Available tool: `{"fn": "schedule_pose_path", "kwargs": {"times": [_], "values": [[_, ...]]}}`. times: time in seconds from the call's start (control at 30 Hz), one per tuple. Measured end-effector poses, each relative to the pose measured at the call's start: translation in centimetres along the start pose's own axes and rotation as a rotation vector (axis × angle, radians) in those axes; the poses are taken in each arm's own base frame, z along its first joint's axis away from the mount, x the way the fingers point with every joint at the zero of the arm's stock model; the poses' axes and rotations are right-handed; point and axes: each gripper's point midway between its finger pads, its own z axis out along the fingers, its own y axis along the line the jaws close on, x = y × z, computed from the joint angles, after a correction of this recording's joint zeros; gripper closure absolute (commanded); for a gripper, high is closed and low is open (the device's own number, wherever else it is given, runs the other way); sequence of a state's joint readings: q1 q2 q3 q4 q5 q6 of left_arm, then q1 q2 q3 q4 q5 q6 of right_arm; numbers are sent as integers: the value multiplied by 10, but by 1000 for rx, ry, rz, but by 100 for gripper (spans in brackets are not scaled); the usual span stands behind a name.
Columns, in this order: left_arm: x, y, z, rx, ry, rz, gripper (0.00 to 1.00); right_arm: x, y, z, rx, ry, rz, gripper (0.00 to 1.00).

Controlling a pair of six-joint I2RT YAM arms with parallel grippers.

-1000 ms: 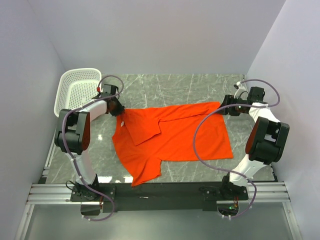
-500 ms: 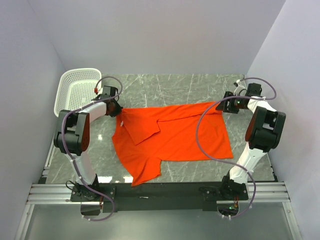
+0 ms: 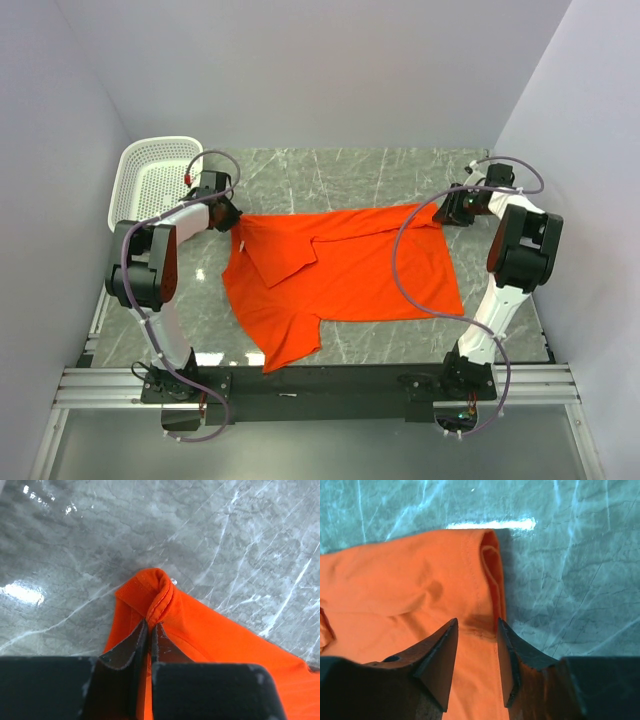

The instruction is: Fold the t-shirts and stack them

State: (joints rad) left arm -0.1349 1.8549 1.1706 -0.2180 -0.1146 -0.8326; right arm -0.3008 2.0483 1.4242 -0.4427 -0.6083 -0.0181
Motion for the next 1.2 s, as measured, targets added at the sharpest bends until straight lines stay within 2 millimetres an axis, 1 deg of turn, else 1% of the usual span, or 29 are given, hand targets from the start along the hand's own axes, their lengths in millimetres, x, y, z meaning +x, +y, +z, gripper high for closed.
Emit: {"fn": "schedule_pose_path", "kwargs": {"times": [0.03, 0.2, 0.43, 0.57, 0.63, 0.67, 0.7, 0.73, 0.8, 1.0, 1.2], "values": [[0, 0, 0, 2, 2, -3, 93, -1, -1, 1, 5, 0, 2, 59], [-1, -1, 0, 15, 9, -4, 94, -1, -9, 3, 44, 6, 11, 57], [-1, -4, 0, 34, 17, -5, 94, -5, -8, 6, 57, 20, 10, 57], [-1, -4, -1, 39, 22, -5, 95, 4, -4, 16, 40, 59, 18, 58], [0, -5, -1, 44, 25, -5, 96, 4, -2, 17, 37, 63, 11, 66], [-1, -5, -1, 45, 26, -6, 97, 5, -2, 16, 38, 67, 13, 71], [-1, -5, -1, 48, 27, -7, 98, 7, -2, 17, 40, 74, 12, 83], [-1, -5, -1, 49, 28, -8, 99, 9, -3, 17, 43, 79, 13, 90], [-2, -4, -1, 51, 29, -12, 99, 11, -5, 18, 48, 88, 22, 100], [-9, 2, 0, 43, 22, -29, 99, 11, -8, 18, 71, 86, 32, 100], [-20, 4, -5, 48, 2, -45, 99, 8, -12, 16, 95, 76, 35, 100]]}}
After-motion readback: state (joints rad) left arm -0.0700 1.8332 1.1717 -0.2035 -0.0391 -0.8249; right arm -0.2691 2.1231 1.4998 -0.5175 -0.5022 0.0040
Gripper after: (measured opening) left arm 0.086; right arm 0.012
